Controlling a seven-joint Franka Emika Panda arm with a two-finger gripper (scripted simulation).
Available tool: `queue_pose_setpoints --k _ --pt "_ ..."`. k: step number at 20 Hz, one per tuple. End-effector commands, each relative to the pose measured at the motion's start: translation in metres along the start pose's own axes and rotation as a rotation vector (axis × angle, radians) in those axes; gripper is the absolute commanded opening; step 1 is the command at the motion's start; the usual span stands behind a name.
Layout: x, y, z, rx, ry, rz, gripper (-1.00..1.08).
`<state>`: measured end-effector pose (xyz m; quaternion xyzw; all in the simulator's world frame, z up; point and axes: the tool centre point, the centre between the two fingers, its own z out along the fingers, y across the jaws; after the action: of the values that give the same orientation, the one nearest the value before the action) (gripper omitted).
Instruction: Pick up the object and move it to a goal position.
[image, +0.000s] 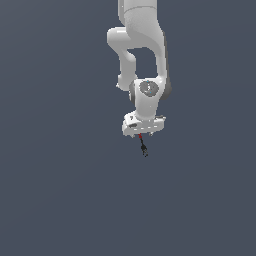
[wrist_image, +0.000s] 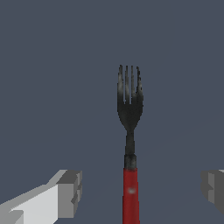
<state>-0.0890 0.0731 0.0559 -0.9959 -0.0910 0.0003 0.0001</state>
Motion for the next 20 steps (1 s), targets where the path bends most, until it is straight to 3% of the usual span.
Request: queue_pose_setpoints --k 1,16,17,20 --pt "0.0 0.0 0.004 0.0 0.0 0.0 1.0" --pt "-0.001 -0.001 0.05 0.0 0.001 -0.002 1.0" --pt "-0.001 -0.001 0.05 0.0 0.001 -0.002 -1.0" --pt "-0.001 -0.001 0.05 0.0 0.001 -0.002 -1.0"
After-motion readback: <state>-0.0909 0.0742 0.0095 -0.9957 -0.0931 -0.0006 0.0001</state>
